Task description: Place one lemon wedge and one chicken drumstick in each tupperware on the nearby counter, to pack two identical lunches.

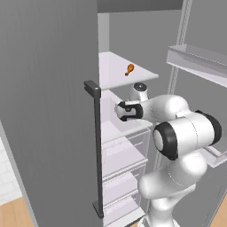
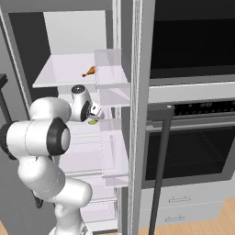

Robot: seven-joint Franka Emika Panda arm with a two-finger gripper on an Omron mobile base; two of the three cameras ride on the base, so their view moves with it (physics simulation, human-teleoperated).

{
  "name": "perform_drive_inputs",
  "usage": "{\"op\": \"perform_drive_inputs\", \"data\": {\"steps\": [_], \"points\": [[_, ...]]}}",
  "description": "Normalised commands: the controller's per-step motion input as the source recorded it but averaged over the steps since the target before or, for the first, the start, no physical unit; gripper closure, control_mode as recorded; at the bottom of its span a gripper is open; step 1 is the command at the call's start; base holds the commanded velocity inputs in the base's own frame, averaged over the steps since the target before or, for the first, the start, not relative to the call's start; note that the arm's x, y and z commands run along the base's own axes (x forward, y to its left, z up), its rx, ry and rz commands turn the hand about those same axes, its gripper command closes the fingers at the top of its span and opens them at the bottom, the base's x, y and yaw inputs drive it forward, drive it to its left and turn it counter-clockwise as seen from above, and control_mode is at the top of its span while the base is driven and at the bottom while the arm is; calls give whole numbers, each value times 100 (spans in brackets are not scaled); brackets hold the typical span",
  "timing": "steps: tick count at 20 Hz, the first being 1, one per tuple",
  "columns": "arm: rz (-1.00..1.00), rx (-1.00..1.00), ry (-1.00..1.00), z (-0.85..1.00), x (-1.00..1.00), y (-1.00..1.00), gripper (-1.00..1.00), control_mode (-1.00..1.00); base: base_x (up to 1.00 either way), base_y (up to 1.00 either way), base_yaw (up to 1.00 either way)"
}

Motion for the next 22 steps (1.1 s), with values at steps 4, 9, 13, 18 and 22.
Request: {"op": "perform_drive_inputs", "data": {"steps": [4, 9, 13, 18, 22], "points": [[0, -1, 0, -33, 17, 5, -100, -100, 0, 0, 0], [0, 0, 5, -36, 30, 3, -100, -100, 0, 0, 0], [0, 0, 3, -32, 32, 2, -100, -100, 0, 0, 0], [0, 0, 0, -7, 28, 3, -100, -100, 0, 0, 0], [-1, 0, 0, -4, 28, 4, -100, -100, 0, 0, 0]]}}
